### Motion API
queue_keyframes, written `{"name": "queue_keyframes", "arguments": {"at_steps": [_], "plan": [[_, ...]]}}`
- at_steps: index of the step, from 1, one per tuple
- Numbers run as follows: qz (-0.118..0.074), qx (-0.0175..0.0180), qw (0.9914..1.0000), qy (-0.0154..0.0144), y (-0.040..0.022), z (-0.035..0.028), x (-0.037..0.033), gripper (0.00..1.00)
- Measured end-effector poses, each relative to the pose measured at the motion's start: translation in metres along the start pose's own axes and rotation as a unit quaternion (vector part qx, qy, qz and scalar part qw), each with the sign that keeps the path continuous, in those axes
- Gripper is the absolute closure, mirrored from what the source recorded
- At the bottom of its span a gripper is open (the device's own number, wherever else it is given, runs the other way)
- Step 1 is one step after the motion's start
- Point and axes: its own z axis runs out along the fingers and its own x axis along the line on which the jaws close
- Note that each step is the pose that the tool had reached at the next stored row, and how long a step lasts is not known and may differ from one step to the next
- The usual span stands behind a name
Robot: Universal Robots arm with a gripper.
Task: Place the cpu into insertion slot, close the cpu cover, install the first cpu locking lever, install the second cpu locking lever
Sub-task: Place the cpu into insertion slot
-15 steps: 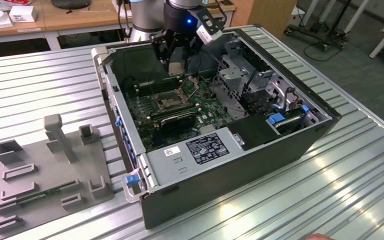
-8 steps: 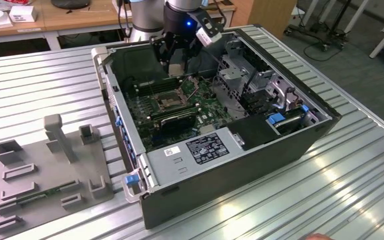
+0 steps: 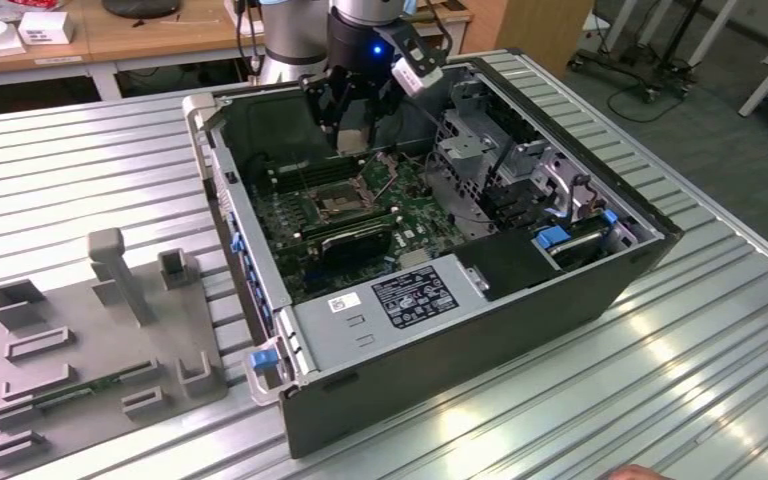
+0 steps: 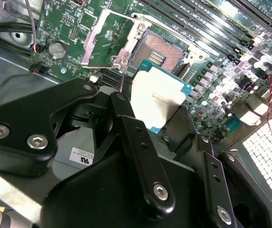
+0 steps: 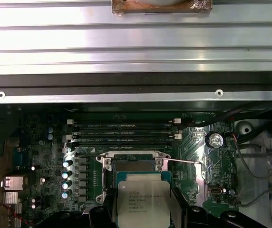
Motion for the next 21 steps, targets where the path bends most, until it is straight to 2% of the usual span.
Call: {"name": "queue_keyframes", "arguments": {"at_steps": [21], "plan": [[0.000, 0.0000, 1.00000, -0.0001, -0.0008, 0.0089, -0.0001, 0.46]]}}
